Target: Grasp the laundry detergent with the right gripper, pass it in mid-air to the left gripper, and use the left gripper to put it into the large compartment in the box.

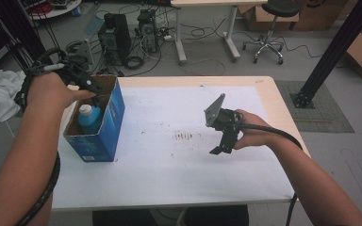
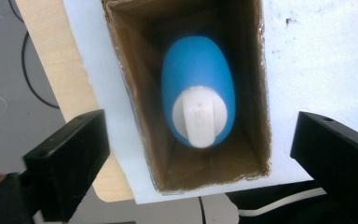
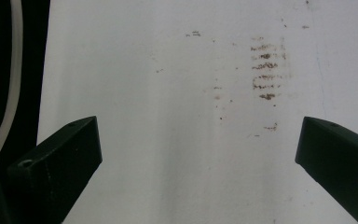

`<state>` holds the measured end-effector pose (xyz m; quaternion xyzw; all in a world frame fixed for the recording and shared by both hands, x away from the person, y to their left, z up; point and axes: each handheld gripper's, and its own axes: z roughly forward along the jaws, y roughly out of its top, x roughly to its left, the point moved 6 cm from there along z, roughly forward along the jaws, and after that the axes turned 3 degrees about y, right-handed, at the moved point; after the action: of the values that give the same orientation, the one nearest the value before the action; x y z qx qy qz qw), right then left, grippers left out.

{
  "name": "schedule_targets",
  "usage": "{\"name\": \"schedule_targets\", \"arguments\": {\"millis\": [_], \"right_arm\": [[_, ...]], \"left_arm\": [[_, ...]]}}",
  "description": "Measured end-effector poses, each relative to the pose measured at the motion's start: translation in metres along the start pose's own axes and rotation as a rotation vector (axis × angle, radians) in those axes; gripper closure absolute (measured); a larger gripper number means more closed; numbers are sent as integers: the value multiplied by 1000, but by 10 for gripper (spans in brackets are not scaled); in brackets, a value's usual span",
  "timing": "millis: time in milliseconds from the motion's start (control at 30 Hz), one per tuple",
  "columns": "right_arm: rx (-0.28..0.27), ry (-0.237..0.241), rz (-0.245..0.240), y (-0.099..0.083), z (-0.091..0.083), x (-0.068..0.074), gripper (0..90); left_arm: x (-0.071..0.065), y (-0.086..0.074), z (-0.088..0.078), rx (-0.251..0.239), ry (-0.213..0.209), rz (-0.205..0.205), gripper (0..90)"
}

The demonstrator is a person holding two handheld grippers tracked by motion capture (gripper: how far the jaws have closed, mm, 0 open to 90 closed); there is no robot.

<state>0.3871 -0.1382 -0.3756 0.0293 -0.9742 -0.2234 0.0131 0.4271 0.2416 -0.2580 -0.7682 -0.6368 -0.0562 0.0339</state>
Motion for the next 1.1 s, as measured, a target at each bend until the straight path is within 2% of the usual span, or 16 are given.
{"name": "schedule_targets", "arguments": {"millis": [333, 500, 567, 633, 800, 967, 1000, 1100], "right_arm": [[-2, -4, -1, 1, 0, 0, 0], [-2, -3, 1, 1, -1, 0, 0], [-1, -4, 0, 1, -2, 0, 0], [-1, -4, -2, 1, -2, -1, 0], [4, -3, 6, 0, -4, -1, 0], [20, -4, 13, -2, -6, -1, 0], [24, -4, 13, -3, -7, -1, 0], [28, -9, 20, -4, -10, -1, 0]], "left_arm": [[-1, -3, -9, -5, 0, 17, 23], [-5, -3, -18, -17, 2, 48, 2], [-8, -3, -23, -31, 0, 73, 2], [-13, -2, -28, -44, -14, 107, 1], [-34, 1, -39, -81, -45, 236, 1], [-62, 3, -47, -83, -64, 403, 1], [-71, 3, -47, -88, -75, 448, 1], [-85, 2, -48, -85, -99, 512, 1]]}}
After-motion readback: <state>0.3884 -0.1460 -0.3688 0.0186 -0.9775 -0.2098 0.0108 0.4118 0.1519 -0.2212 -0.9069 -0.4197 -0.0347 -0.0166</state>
